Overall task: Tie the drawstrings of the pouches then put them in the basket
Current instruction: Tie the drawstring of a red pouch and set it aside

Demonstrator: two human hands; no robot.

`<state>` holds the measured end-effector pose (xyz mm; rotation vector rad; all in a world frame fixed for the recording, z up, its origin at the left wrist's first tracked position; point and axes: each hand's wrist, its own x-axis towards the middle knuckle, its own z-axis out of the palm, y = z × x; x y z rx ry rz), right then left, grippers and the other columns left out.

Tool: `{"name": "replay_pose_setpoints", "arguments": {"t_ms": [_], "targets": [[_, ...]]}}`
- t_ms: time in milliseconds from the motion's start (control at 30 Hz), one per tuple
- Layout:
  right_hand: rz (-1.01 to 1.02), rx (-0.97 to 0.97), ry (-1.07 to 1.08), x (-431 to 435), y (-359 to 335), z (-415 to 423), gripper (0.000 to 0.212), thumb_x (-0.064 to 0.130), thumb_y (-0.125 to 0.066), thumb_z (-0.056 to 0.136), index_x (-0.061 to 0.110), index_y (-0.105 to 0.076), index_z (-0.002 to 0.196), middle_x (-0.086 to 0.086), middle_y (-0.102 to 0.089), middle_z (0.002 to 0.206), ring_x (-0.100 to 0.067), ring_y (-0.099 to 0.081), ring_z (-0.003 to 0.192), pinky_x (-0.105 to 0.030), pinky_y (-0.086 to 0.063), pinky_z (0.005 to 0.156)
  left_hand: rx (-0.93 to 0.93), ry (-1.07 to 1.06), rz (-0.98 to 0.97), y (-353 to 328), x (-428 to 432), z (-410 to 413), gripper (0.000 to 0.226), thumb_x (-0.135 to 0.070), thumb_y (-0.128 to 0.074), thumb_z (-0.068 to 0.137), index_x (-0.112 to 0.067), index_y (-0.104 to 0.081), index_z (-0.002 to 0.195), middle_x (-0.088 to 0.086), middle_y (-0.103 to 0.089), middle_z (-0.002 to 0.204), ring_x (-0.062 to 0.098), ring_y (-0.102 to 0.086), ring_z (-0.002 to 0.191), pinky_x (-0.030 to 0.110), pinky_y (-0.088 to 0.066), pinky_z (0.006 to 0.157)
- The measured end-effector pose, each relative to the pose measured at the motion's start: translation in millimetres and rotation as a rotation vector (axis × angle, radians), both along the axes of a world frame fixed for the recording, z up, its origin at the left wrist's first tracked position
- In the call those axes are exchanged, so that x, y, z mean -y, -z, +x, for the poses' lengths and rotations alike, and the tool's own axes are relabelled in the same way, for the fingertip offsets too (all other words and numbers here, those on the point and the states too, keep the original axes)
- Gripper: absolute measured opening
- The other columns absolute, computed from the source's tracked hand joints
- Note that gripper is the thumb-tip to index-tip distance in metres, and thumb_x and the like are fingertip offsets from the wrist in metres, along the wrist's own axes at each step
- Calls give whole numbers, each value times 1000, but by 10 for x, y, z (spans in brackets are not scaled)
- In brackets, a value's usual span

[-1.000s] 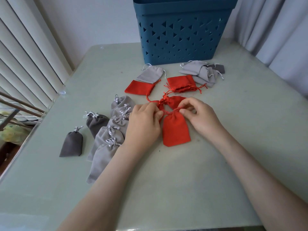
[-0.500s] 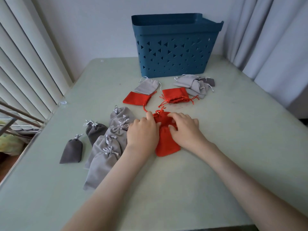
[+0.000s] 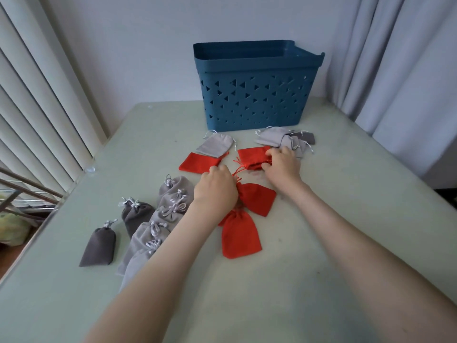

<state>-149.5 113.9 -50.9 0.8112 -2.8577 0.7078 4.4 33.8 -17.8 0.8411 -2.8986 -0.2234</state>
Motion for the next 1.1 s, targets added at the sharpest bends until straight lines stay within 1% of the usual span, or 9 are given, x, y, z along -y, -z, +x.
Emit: {"name": "replay_pose_setpoints", "arguments": {"t_ms": [133, 267, 433, 567, 633, 700, 800, 967, 1100], "targets": [[-148, -97, -9, 37, 80, -73, 20, 21, -56, 90, 16, -67, 106, -10, -57, 116, -30, -43, 117, -35, -27, 97, -35, 21, 82, 0, 27, -90, 36, -27, -34, 102, 0, -42, 125, 20, -48, 126, 38, -47, 117, 39, -36, 91], [-492, -203, -64, -9, -29, -10, 13, 13, -55, 89, 5, -65, 92, -12, -63, 95, -32, -52, 99, -33, -31, 86, -139, 30, 166, 38, 41, -108, 43, -27, -41, 99, -4, -36, 135, 18, -43, 135, 36, -42, 122, 39, -35, 96], [-786, 119, -235, -181, -416, 238, 11, 15, -52, 95, 11, -61, 96, 6, -61, 82, -6, -54, 76, -22, -43, 74, -415, 52, 321, -67, -44, -55, 54, -36, -45, 98, -1, -35, 138, 18, -43, 139, 31, -38, 128, 34, -28, 102], [-803, 460, -401, -391, -568, 500, 13, 15, -52, 96, 13, -63, 91, 1, -60, 78, -7, -54, 71, -21, -44, 67, -337, -12, 658, -168, -24, 81, 59, -59, -34, 93, -11, -51, 123, 6, -54, 125, 24, -46, 122, 36, -31, 106], [-792, 614, -461, -457, -523, 630, 14, 15, -51, 96, 14, -62, 88, -9, -55, 80, -12, -50, 70, -22, -41, 62, -367, 31, 948, -168, -59, 214, 49, -56, -31, 95, -21, -53, 122, -7, -52, 121, 11, -47, 115, 28, -33, 104], [-755, 728, -499, -493, -413, 764, 14, 15, -50, 96, 13, -62, 88, -11, -53, 82, -16, -47, 69, -22, -39, 57, -438, 22, 1122, -89, -87, 336, 44, -52, -32, 97, -20, -58, 114, -8, -57, 122, 10, -53, 112, 29, -38, 100], [-701, 787, -526, -496, -233, 893, 14, 16, -51, 95, 11, -63, 91, -7, -54, 68, -13, -48, 56, -22, -36, 48, -545, -34, 1351, 51, -129, 473, 46, -43, -37, 100, -7, -63, 113, 9, -68, 114, 22, -63, 108, 41, -45, 100], [-623, 830, -547, -459, -1, 919, 20, 8, -44, 98, 14, -64, 98, 0, -53, 60, -7, -48, 45, -18, -33, 39, -731, -12, 1648, 209, -90, 609, 32, -24, -36, 101, -11, -64, 109, 6, -72, 100, 16, -68, 91, 28, -56, 82], [-620, 817, -545, -472, 16, 886, 25, 3, -41, 98, 16, -62, 100, 1, -56, 66, -6, -46, 46, -17, -30, 40, -785, -79, 1673, 250, 18, 600, 30, -26, -37, 100, -13, -64, 95, 5, -71, 87, 16, -64, 84, 29, -52, 80]]}}
